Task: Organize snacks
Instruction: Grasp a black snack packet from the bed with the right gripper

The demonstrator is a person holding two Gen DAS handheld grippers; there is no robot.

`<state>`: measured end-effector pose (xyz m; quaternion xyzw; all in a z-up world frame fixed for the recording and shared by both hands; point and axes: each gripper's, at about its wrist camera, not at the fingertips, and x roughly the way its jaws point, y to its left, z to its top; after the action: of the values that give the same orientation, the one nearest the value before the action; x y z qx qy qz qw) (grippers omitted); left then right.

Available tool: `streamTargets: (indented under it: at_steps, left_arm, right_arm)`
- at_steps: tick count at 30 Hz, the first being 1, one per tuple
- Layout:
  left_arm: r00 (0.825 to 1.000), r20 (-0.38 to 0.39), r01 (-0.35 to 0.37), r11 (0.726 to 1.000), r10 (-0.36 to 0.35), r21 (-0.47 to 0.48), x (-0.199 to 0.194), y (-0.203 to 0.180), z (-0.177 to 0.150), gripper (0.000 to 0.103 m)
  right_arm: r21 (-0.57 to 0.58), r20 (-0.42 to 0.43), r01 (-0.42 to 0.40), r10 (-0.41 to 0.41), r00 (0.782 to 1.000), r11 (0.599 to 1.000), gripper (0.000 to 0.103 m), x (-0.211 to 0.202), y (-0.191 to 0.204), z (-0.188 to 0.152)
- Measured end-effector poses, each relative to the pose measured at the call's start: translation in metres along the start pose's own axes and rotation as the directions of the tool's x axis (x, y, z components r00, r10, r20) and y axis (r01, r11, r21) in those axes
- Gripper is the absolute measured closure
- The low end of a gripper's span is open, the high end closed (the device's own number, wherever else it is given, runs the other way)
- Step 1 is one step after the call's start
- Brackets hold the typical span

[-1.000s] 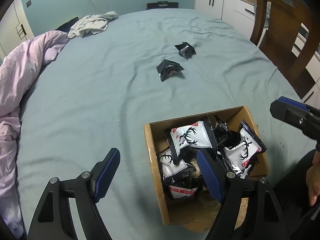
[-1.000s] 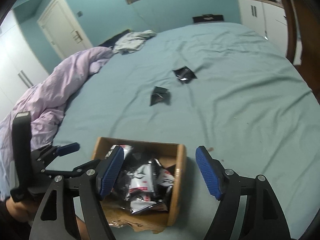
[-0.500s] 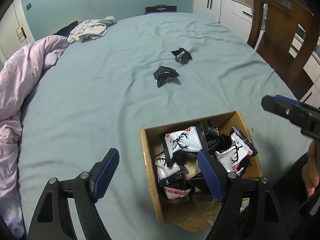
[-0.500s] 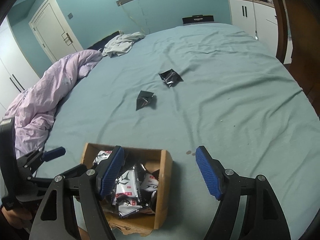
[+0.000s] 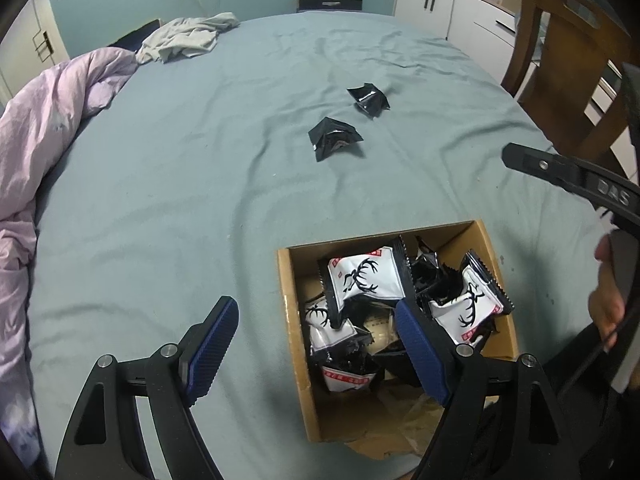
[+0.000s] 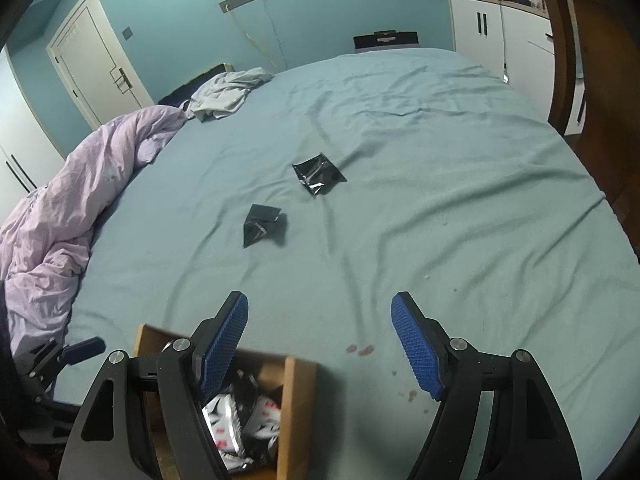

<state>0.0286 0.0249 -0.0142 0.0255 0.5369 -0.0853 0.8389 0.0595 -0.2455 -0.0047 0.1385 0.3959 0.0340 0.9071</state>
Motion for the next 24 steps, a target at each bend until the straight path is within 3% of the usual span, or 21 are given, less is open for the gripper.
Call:
streamTargets:
  at_steps: [8,13,17,24]
  left_arm:
    - [1.0,0.006,-0.009,0.999,0.008,0.041,-0.004,-0.007,0.004,0.021]
    - [1.0,0.0,-0.018,0.998,0.018,0.064,-0.002,-0.01,0.007,0.019]
    - [0.999,-0.007,-0.049,0.994,0.049,0.095,0.003,-0.012,0.012,0.019]
    - [0.999,-0.031,-0.013,0.997,0.015,0.072,0.013,-0.006,0.024,0.018]
  right_arm:
    - [0.046,-0.01,0.011,-0.011,1.0,0.999,0.029,0.041,-0.018,0.041]
    - [0.037,-0.03,0.06,-0.059,0.998,0.998,0.029,0.079,-0.023,0.065]
    - [0.042,-0.059,0.06,-0.057,0.997,0.997,0.029,0.109,-0.029,0.079]
    - [0.033,-0.065,0.02,-0.017,0.998,0.999,0.029,0.168,-0.034,0.103]
